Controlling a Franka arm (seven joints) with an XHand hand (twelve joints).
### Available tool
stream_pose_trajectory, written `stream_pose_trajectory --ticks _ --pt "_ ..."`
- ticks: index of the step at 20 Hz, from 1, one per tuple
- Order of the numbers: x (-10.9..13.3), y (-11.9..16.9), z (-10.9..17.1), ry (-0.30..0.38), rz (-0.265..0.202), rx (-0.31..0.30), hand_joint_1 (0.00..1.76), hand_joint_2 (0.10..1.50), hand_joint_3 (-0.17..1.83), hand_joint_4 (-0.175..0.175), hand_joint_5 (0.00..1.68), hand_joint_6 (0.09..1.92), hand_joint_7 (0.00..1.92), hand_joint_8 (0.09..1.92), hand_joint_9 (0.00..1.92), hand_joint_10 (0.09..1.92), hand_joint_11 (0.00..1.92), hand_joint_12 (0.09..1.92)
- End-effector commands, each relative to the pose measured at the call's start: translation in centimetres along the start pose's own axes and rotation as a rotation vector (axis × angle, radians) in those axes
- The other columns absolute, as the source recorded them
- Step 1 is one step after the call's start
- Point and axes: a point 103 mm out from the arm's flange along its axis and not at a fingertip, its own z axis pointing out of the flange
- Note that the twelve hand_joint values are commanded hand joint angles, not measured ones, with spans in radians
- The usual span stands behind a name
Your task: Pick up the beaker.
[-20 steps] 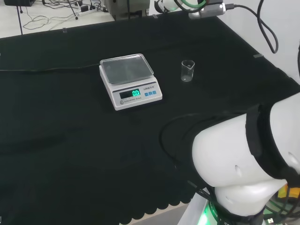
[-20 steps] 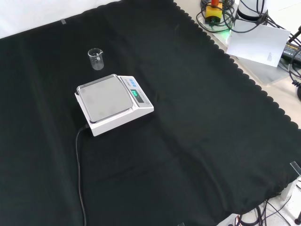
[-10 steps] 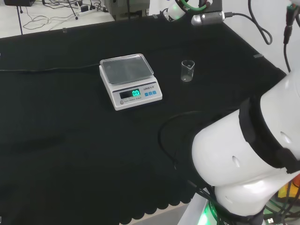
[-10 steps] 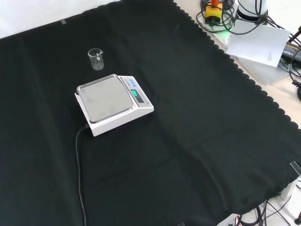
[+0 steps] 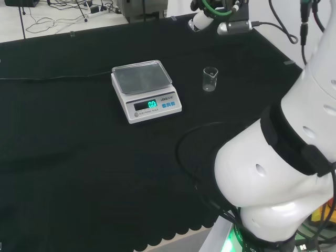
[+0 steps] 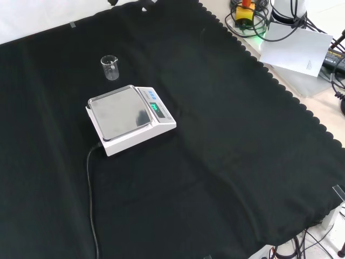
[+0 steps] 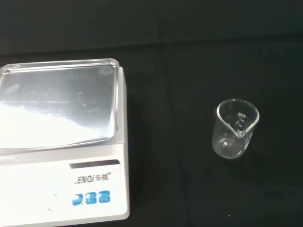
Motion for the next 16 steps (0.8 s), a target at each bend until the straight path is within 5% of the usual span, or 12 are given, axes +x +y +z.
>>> stream_pose_trajectory --ticks 1,16 --pt "-3.1 4.7 2.3 0.032 0.03 0.021 0.68 0.82 0.45 0.023 0.54 0.14 0.38 0.66 0.46 0.77 0.0 1.43" --pt "-5.0 9.7 7.8 0.087 0.008 0.108 0.69 0.81 0.46 0.018 0.54 0.15 0.38 0.67 0.46 0.77 0.0 1.43"
